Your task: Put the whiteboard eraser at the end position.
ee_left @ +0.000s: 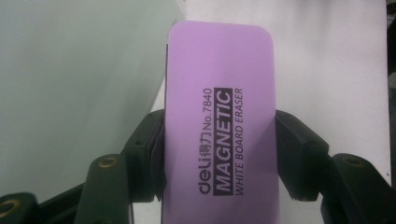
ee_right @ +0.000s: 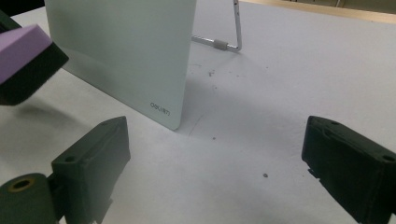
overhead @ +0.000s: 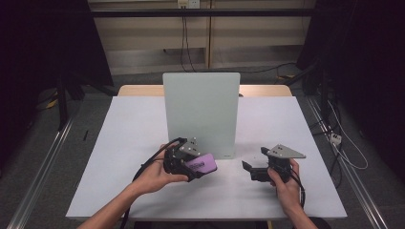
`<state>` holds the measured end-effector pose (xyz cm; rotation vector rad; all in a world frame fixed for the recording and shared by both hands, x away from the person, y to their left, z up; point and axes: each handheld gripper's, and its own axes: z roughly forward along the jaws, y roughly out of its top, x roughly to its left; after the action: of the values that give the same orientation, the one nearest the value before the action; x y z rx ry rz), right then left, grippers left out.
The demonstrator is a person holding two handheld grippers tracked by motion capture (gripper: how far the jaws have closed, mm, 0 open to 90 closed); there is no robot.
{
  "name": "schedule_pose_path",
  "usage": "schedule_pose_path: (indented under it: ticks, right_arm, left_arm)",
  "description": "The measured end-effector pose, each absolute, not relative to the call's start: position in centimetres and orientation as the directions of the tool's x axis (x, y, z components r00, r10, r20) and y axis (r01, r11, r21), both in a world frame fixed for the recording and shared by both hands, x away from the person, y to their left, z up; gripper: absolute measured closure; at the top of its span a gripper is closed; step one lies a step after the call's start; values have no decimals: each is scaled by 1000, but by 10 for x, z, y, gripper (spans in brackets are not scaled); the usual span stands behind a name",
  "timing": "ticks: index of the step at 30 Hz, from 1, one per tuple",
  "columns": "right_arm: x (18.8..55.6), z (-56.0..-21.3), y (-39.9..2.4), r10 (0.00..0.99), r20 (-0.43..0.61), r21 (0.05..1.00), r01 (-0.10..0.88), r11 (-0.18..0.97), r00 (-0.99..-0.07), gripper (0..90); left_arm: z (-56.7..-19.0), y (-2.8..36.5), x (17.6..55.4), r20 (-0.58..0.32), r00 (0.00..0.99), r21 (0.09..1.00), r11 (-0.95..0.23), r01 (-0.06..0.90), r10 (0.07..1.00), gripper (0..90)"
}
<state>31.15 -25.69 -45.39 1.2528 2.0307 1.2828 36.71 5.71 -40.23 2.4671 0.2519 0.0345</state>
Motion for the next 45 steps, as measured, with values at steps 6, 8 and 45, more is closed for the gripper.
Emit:
schedule_pose_path:
  ticks: [6,8,45]
  right_arm:
    - [312,-453,-257,858,103,874,458,163,-503,80]
    - [311,-453,-258,858,102,874,458,165,-504,81]
    - [311,-453,-254,859,84,872,454,182,-506,80]
  left_arm:
    - [-410,51,363,-60,982,596,-783,177,176,409]
    - [-413,48,362,-69,983,592,-786,175,167,409]
    - [-437,33,354,-89,986,554,-817,164,138,407]
